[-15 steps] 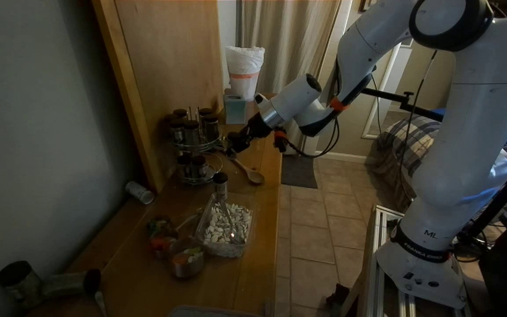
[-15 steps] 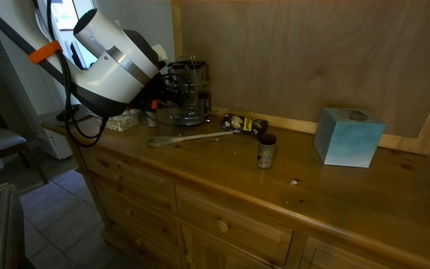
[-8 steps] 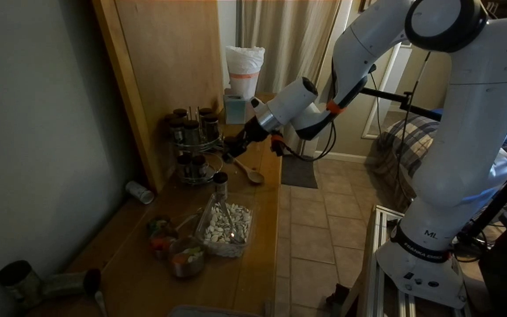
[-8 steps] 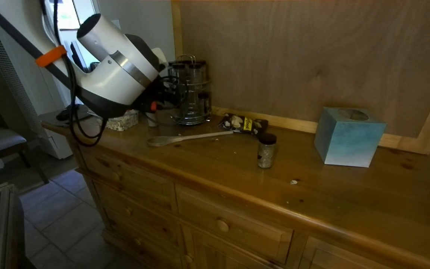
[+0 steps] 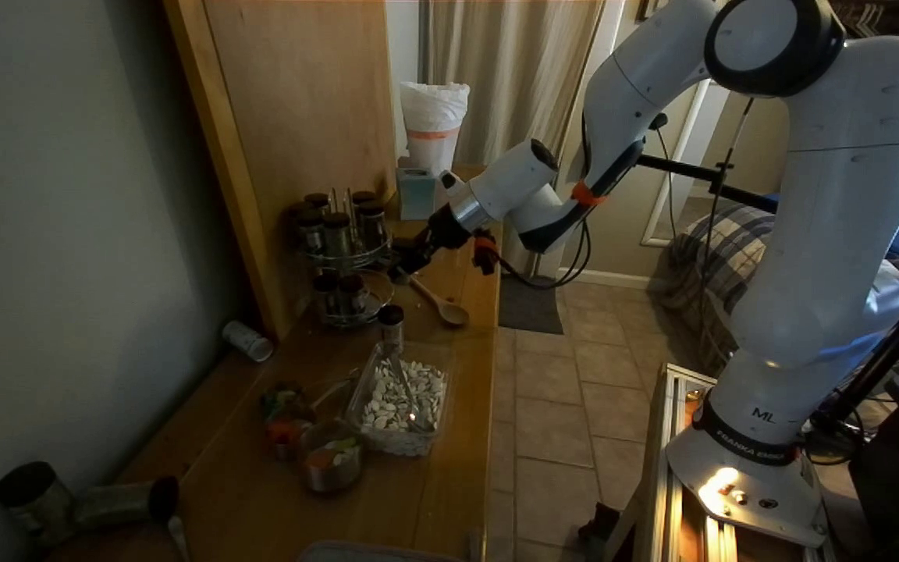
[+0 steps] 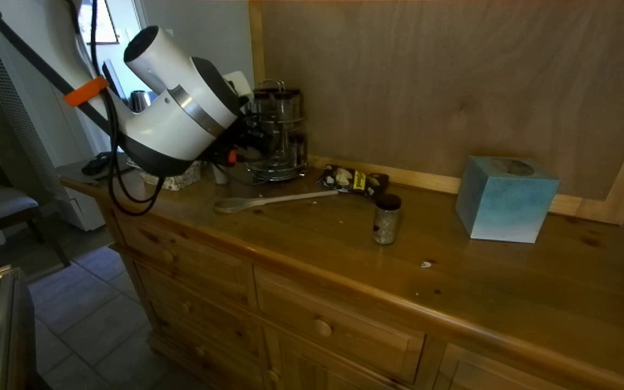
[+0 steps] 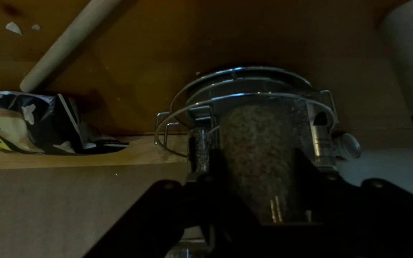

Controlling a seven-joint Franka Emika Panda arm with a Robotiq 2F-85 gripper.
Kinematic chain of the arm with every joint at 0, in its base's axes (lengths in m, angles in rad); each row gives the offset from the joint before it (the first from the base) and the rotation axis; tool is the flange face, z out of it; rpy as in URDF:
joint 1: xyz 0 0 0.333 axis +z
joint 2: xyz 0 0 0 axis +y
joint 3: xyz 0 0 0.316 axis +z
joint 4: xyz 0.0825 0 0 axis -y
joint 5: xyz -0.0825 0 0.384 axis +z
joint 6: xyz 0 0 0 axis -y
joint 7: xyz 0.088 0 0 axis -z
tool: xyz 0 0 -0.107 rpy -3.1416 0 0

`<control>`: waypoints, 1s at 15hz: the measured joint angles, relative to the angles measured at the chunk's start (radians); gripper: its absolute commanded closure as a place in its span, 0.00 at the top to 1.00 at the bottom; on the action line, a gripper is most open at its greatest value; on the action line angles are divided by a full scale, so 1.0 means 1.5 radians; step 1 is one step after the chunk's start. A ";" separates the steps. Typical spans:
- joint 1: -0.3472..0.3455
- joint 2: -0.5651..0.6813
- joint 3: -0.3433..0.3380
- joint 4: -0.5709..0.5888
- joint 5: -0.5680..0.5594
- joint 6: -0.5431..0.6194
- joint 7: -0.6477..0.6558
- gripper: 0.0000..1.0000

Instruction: Put one jar on the silver stand.

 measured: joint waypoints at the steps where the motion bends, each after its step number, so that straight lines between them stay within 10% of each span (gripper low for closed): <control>1: -0.001 0.007 0.000 0.000 0.007 0.002 -0.010 0.23; 15: -0.010 0.090 -0.016 -0.006 0.183 0.080 -0.223 0.23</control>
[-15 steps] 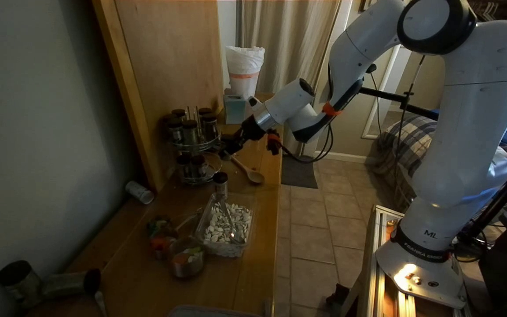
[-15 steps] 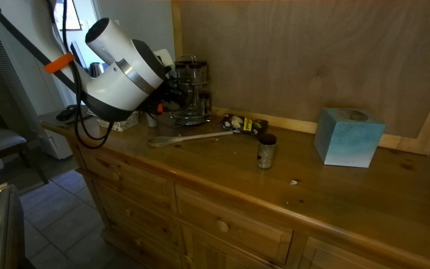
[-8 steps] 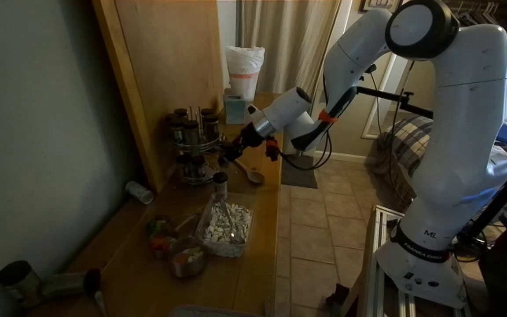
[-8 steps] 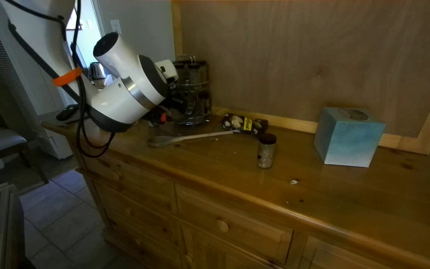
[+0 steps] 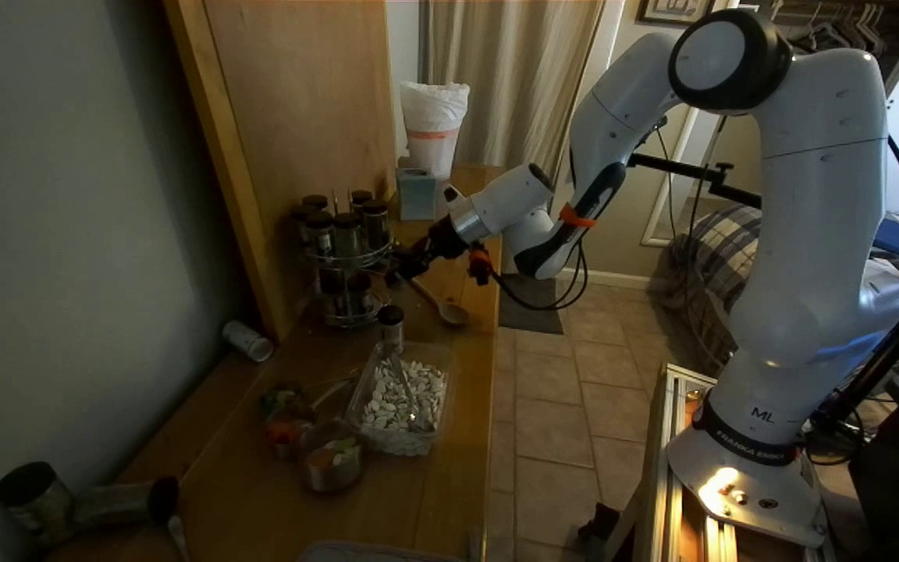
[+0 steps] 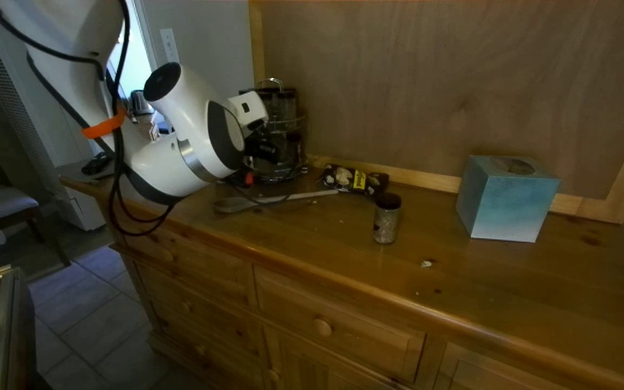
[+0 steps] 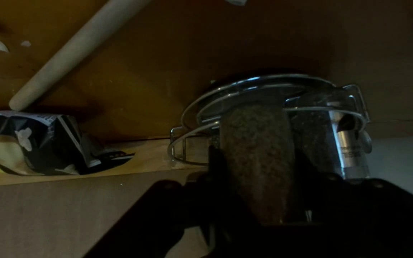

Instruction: Put one jar on the silver stand.

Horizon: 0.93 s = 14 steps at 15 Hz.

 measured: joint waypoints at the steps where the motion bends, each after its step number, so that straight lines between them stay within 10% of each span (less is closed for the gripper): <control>1: 0.000 0.006 -0.002 -0.002 0.015 0.012 -0.018 0.23; 14: 0.011 0.041 -0.022 -0.047 0.109 0.149 -0.164 0.23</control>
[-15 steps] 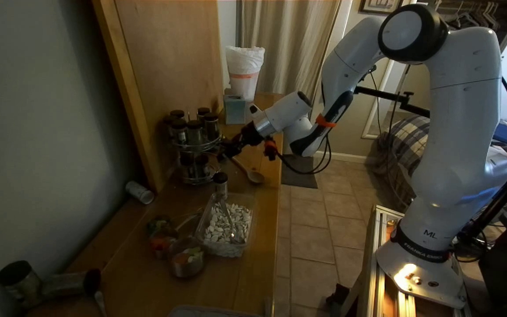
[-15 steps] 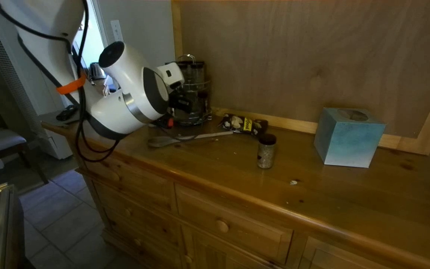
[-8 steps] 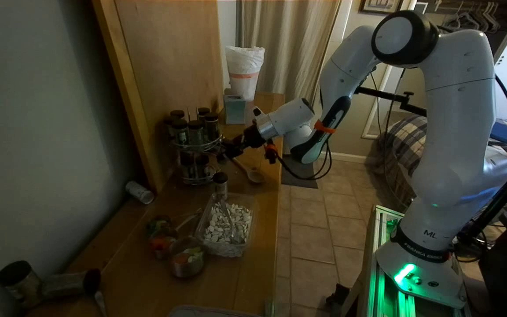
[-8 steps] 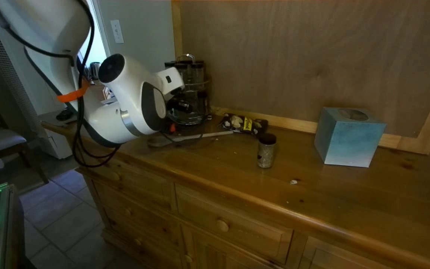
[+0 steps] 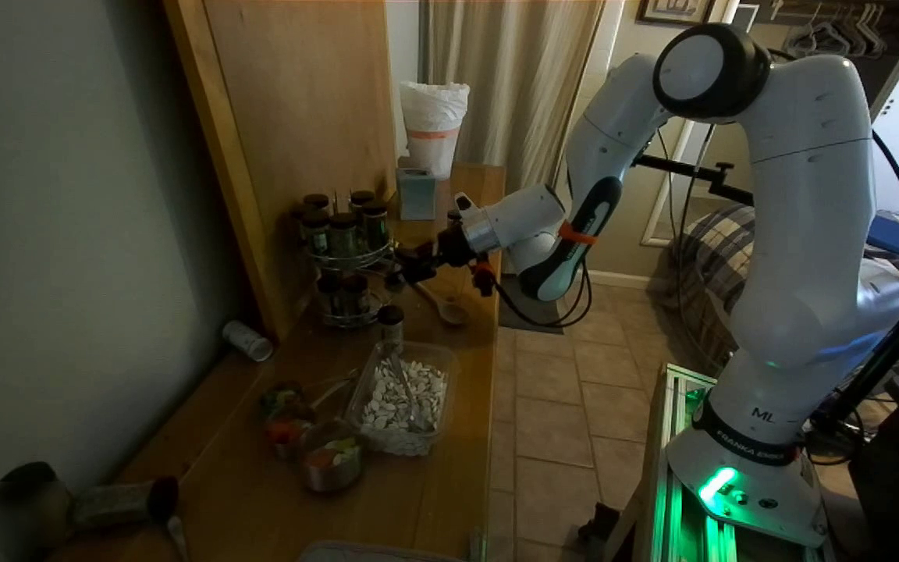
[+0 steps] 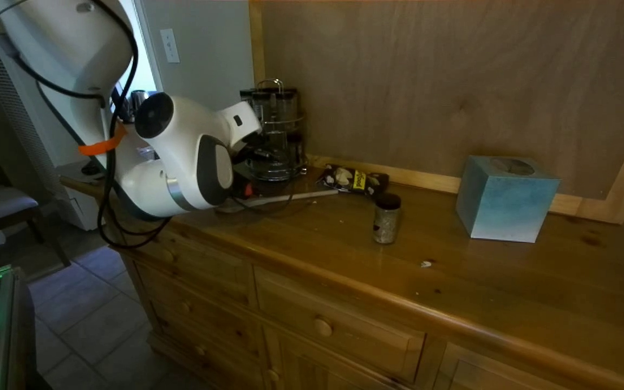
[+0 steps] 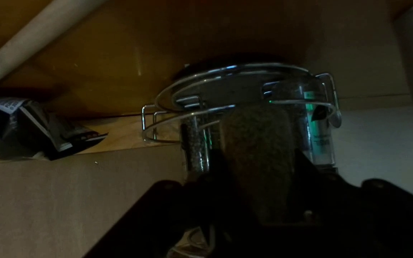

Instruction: Put one jar on the silver stand.

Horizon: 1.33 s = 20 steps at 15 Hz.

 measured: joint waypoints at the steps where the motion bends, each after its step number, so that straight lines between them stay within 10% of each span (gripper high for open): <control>1: 0.020 0.000 -0.024 -0.005 0.018 0.022 -0.013 0.23; 7: 0.121 0.006 -0.128 -0.042 0.123 0.128 -0.095 0.23; 20: 0.211 0.028 -0.166 -0.028 0.156 0.161 -0.167 0.23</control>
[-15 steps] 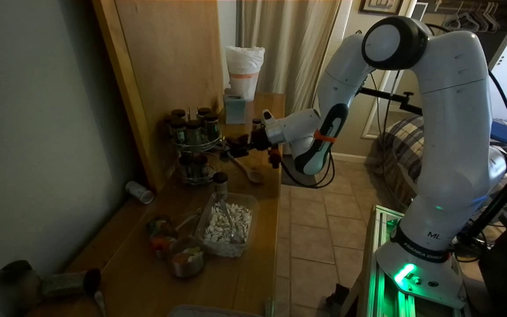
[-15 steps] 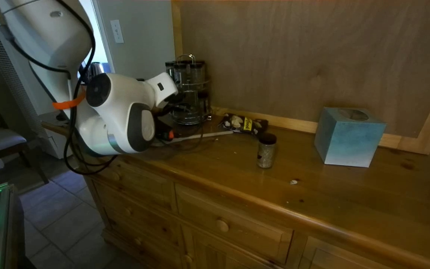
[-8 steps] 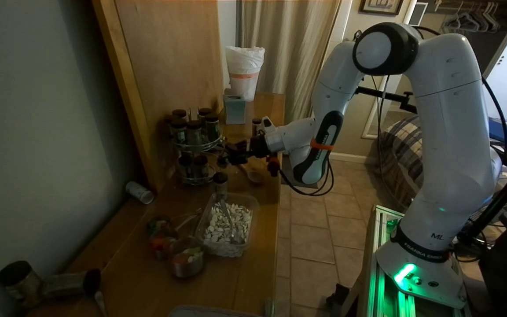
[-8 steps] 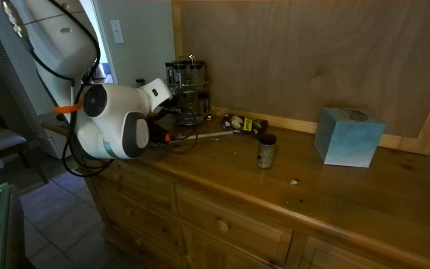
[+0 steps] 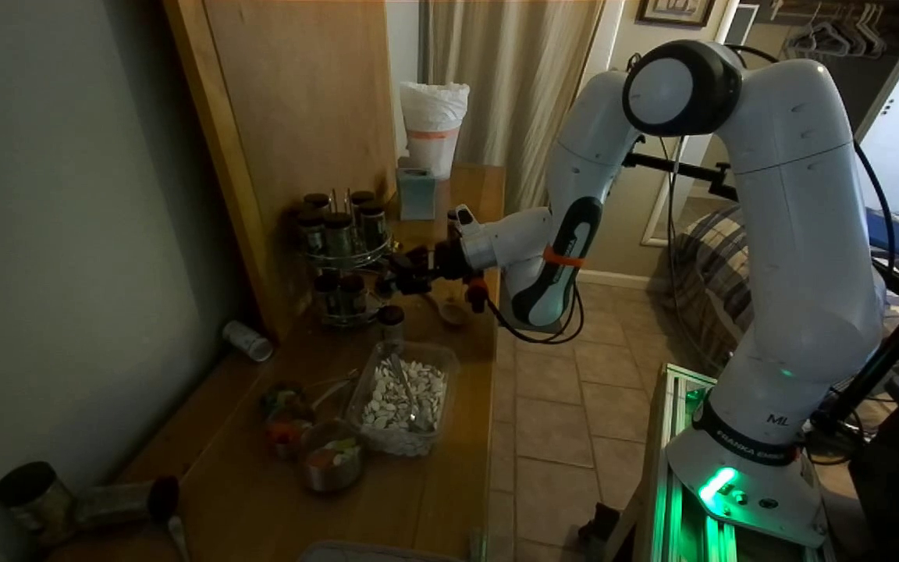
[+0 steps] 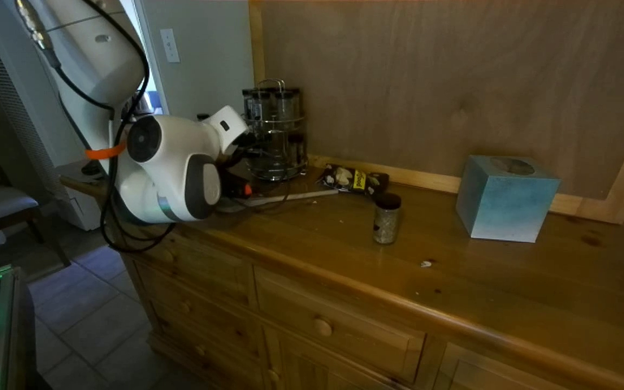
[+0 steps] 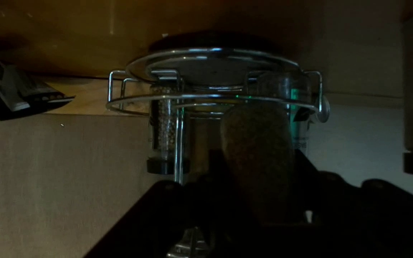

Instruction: Put one jar on the silver stand.

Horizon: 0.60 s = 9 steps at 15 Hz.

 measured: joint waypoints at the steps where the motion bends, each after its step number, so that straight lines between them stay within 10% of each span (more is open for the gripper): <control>1: 0.003 0.000 -0.003 0.002 0.000 -0.001 -0.006 0.23; 9: 0.015 0.004 -0.012 0.030 0.004 -0.064 -0.028 0.23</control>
